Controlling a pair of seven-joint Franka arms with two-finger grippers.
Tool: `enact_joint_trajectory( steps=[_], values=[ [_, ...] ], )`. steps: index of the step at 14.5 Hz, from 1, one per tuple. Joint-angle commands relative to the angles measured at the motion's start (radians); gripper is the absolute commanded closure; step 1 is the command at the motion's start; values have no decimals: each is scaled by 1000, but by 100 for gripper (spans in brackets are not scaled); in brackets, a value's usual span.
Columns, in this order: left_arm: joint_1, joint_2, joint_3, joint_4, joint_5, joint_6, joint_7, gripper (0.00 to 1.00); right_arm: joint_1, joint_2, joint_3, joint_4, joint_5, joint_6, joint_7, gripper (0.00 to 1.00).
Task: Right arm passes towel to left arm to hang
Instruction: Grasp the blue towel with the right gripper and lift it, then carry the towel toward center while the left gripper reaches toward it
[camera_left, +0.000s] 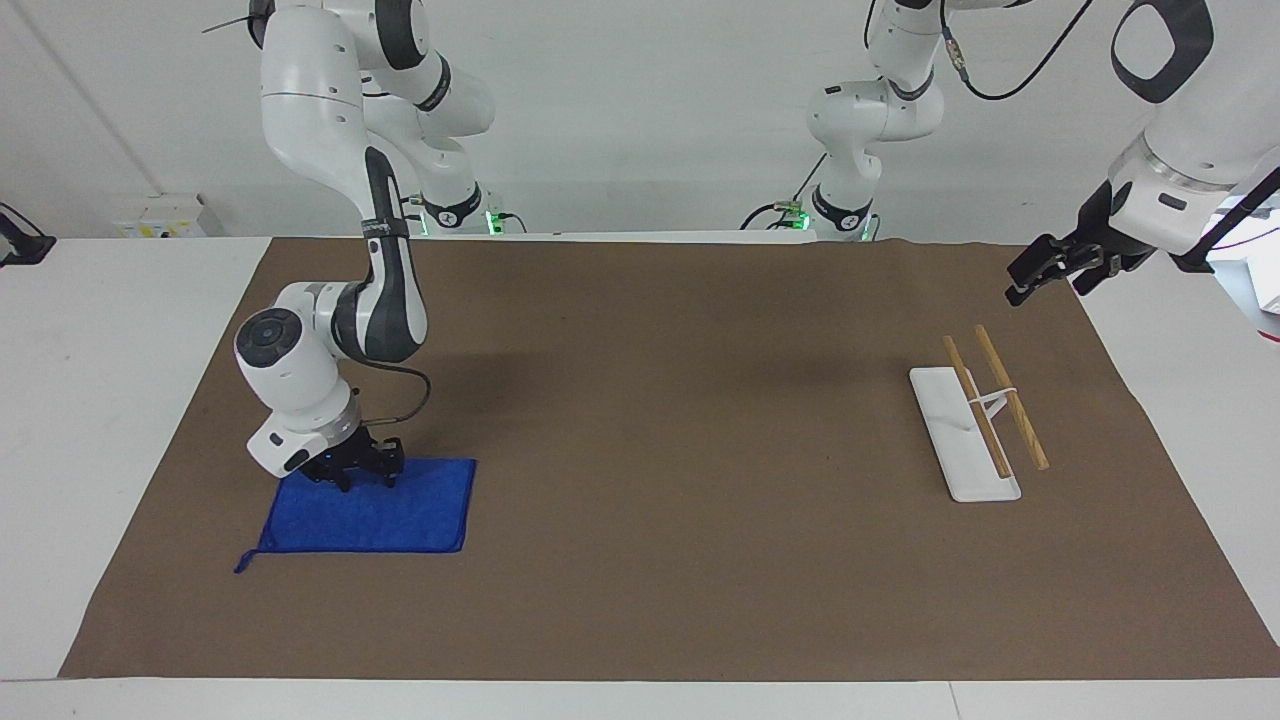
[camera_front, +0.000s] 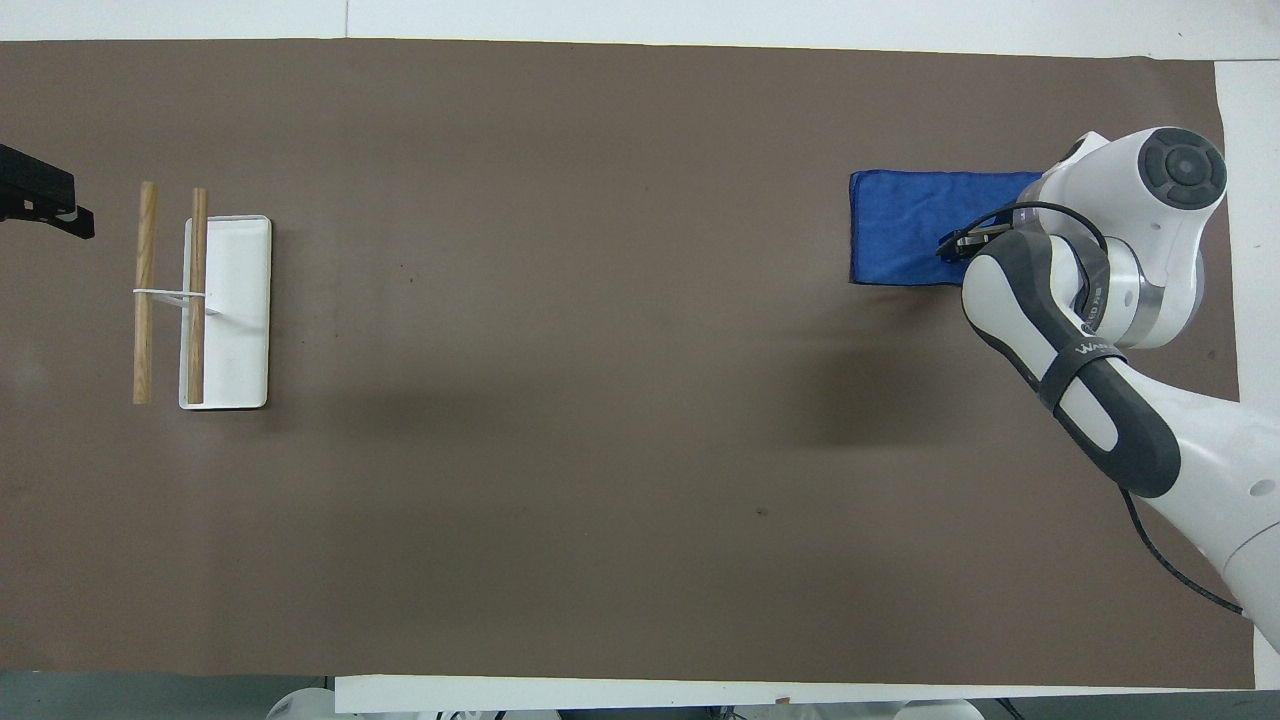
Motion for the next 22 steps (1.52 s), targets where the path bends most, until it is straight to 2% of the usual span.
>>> enact_joint_trajectory(
  steps=[1,4,9,12,14,18,22],
  values=[
    [13,-35,2,-39,-12,-7,15,0,-3,-5,3,-42,21,16,-36,98],
    [13,-35,5,-39,-12,-6,15,0,-5,-7,3,-39,21,2,-37,100],
    [15,-48,5,-57,-12,-9,25,0,-5,-7,5,162,36,-321,-34,100],
    [27,-48,5,-59,-12,-7,23,0,-2,-45,15,268,213,-543,8,100],
    [29,-48,7,-56,-11,2,12,0,19,-105,37,276,307,-631,172,100],
    [12,-48,4,-65,-11,49,-153,0,99,-163,65,267,463,-694,426,100],
    [-74,-48,-2,-85,-9,105,-455,0,124,-171,69,248,735,-696,617,100]
  ],
)
